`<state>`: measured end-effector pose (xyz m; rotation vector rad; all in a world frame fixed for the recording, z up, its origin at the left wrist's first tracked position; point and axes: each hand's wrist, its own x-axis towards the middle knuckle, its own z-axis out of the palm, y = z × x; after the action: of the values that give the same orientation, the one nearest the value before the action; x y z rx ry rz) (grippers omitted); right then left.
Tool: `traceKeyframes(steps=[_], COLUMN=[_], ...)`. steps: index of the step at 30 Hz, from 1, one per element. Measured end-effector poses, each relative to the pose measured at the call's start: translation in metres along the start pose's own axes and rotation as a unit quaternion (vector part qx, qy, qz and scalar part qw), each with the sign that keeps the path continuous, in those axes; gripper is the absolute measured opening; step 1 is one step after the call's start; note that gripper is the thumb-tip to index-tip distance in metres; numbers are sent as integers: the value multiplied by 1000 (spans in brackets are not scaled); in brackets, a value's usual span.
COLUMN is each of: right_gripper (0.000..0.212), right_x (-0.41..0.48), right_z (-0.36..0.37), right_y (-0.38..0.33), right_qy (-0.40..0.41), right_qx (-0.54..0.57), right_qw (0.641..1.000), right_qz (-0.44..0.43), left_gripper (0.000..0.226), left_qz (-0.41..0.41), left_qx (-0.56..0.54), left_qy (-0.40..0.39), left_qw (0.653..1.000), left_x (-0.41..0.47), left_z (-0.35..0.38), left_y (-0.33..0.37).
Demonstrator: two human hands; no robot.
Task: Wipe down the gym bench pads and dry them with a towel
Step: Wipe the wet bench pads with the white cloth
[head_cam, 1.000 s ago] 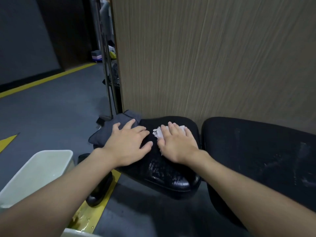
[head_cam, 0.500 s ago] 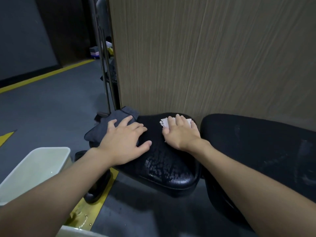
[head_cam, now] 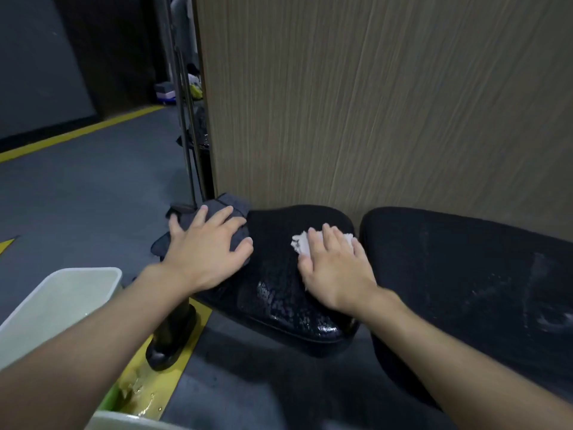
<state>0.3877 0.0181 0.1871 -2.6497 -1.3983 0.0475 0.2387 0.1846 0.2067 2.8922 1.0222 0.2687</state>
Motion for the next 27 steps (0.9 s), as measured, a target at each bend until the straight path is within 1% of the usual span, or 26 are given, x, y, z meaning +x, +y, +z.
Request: traceKeyframes(steps=[2,5,7,10,12,15,17,20,23,25,27], right_gripper=[64,61,58,60,61,60,59,59,60,60,59], right_x=[42,94,113,129,132,128,123,115,105,98,90], right_z=[-2,-4,-9,-12,-9,1,6,8,3,-3,-8], right_y=[9,20,21,9,-9,-45,-68,-77,-54,-27,3], right_qy=[-20,-33,-52,-74,-65,-54,-52,-68,-88,-82,-70], right_qx=[14,19,25,11,-15,-43,-40,-17,-21,-19,-8], right_qw=[999,997,994,991,994,998,997,995,992,995,997], right_qz=[30,60,87,112,90,10,-37,-72,-83,-59,-17], left_gripper=[73,75,76,74,78,82,79,78,75,74,75], left_qz=[-14,-12,-11,-11,-5,-1,-4,-17,-16,-15,-13], left_qx=[-18,-24,-37,-53,-53,-55,-54,-56,-52,-52,-53], left_qy=[-4,3,7,7,8,7,12,16,7,2,-2], left_qw=[1000,1000,999,999,999,998,998,998,998,999,998], left_x=[-1,1,1,0,0,1,1,0,0,-1,-2], left_z=[7,9,9,8,7,6,7,6,5,4,3], left_y=[-3,-4,-6,-9,-10,-12,-11,-10,-9,-9,-10])
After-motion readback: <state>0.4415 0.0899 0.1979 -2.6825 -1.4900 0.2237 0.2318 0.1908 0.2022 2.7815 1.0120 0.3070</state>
